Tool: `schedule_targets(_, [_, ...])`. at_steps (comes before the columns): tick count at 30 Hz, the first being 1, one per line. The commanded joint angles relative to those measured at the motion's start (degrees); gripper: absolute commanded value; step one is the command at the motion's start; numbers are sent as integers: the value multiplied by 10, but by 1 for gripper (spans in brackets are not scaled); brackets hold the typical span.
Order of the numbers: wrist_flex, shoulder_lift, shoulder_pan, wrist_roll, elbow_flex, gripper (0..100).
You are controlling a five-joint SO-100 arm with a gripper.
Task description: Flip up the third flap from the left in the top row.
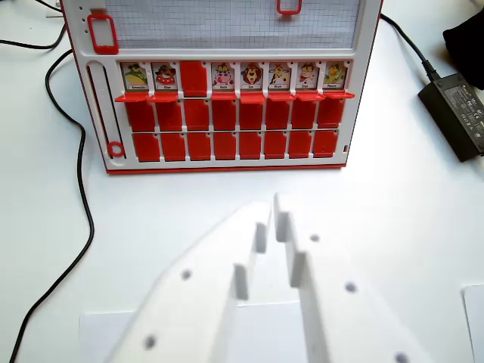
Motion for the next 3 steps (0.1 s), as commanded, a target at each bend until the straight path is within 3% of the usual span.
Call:
schedule_targets(1, [-21,29,1,-4,-7,0])
schedule_targets(3, [-25,34,1,-4,-6,0])
